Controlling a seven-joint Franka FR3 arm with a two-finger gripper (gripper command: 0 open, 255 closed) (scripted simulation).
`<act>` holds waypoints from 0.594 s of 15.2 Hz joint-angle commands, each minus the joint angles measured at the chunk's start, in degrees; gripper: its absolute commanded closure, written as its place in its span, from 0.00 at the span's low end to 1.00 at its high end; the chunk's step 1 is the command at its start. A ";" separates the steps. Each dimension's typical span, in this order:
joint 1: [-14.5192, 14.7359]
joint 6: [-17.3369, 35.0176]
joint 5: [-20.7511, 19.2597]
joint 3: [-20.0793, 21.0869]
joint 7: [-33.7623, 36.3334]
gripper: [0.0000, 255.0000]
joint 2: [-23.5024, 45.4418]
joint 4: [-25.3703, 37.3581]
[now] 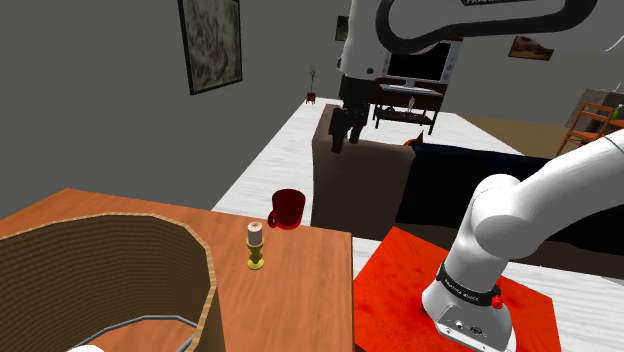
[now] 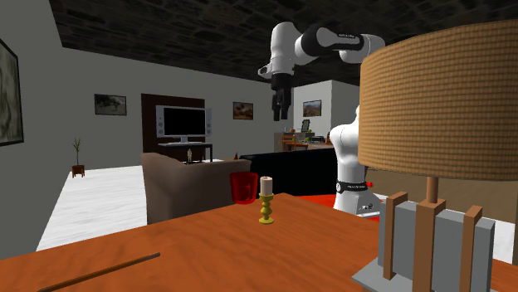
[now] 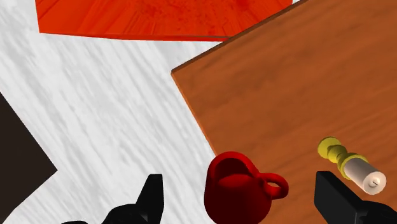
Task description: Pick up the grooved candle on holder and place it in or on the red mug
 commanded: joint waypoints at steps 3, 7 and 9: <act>1.10 5.79 1.87 4.46 4.94 0.00 4.63 -0.94; 1.77 11.15 2.74 8.73 9.76 0.00 10.59 -0.19; 1.93 13.75 2.73 10.87 12.28 0.00 13.96 0.64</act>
